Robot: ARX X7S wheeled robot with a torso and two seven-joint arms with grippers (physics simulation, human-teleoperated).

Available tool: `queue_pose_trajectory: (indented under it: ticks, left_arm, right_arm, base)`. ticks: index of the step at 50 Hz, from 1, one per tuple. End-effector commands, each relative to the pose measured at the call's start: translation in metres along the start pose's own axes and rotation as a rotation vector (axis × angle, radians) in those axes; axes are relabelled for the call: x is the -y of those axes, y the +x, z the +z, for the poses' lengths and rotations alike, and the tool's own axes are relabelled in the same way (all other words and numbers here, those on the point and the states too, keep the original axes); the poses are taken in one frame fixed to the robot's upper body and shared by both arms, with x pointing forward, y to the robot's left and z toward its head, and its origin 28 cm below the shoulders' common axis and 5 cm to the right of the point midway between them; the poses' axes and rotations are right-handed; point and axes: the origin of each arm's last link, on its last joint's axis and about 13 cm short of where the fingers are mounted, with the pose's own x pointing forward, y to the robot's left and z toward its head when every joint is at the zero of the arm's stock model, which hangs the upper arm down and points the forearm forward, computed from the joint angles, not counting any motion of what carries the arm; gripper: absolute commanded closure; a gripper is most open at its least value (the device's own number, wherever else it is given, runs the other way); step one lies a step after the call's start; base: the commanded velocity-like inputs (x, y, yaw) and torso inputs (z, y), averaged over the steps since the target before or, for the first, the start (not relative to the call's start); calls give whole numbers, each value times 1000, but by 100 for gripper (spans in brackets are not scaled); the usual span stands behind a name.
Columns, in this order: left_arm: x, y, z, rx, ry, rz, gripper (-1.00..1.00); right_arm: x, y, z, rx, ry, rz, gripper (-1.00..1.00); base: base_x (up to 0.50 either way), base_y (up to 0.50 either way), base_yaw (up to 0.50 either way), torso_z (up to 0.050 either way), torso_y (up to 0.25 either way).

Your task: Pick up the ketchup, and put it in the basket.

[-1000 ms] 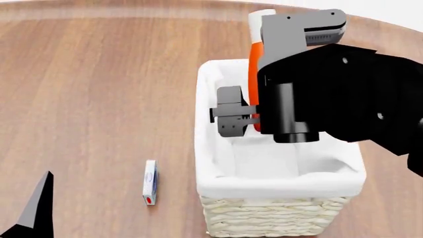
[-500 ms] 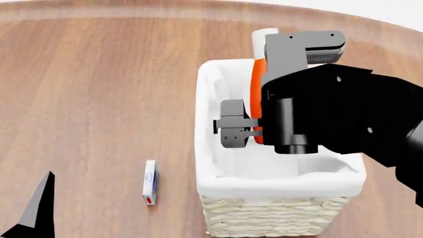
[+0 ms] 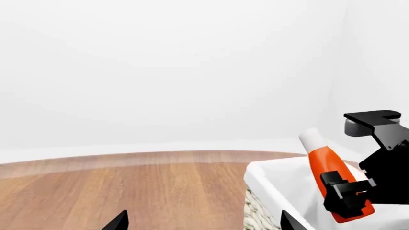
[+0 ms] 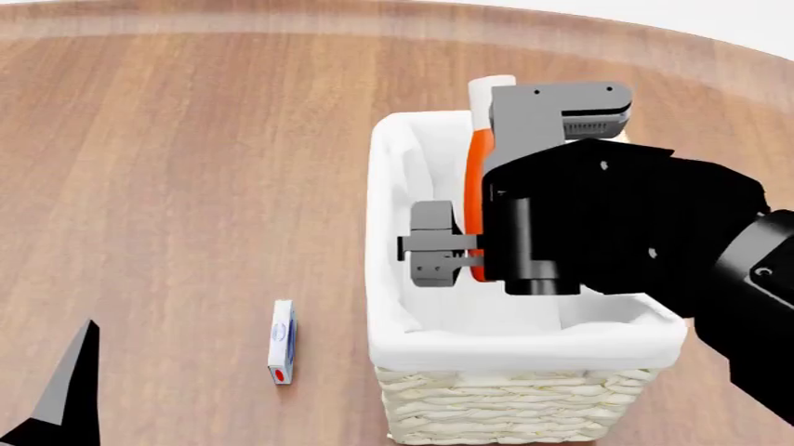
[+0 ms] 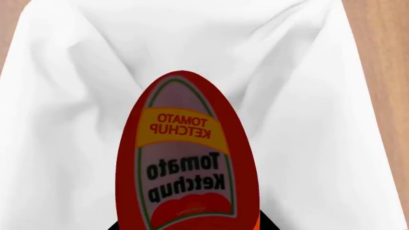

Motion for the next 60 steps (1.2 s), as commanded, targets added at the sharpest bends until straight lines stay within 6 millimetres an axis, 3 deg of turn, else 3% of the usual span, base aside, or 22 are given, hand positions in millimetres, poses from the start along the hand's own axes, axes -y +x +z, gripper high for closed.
queue_pose_trajectory:
  ticks: [1, 60]
  left_arm:
    - [0, 0, -1, -3, 0, 0, -100]
    - [-1, 2, -5, -12, -5, 3, -100]
  right_arm:
    - [0, 9, -2, 4, -18, -7, 100]
    - [-5, 59, -14, -51, 13, -8, 100]
  base:
    - [0, 0, 0, 0, 0]
    - [0, 0, 0, 0, 0]
